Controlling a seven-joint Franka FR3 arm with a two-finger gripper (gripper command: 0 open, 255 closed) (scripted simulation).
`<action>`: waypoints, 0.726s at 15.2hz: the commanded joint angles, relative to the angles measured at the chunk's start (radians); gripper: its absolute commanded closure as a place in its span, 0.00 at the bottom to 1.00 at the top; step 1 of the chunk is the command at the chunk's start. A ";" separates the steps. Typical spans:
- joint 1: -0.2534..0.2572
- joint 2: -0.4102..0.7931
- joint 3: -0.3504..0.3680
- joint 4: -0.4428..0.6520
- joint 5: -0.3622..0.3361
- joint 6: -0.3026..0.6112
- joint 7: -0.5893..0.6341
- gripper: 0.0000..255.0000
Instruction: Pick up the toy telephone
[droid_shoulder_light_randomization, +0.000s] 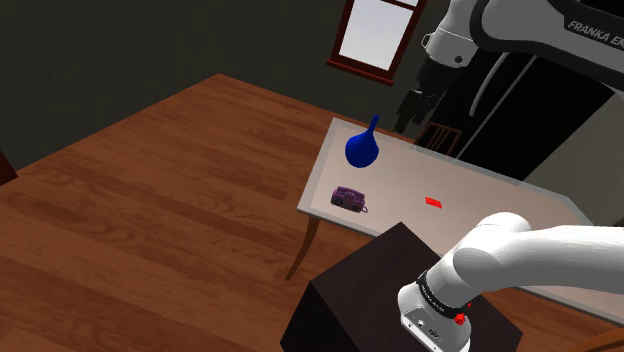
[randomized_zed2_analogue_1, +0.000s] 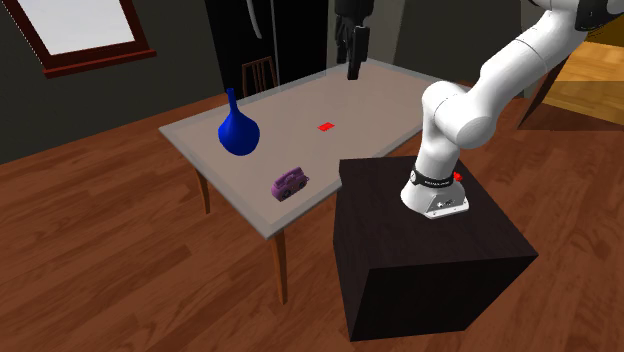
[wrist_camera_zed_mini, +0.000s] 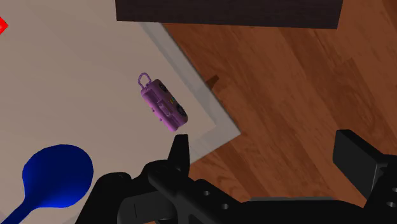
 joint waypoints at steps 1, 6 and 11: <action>0.000 0.000 0.000 0.000 0.000 0.000 0.000 0.00; 0.003 0.019 -0.060 -0.139 -0.036 0.151 -0.109 0.00; 0.001 0.080 -0.121 -0.246 -0.072 0.313 -0.216 0.00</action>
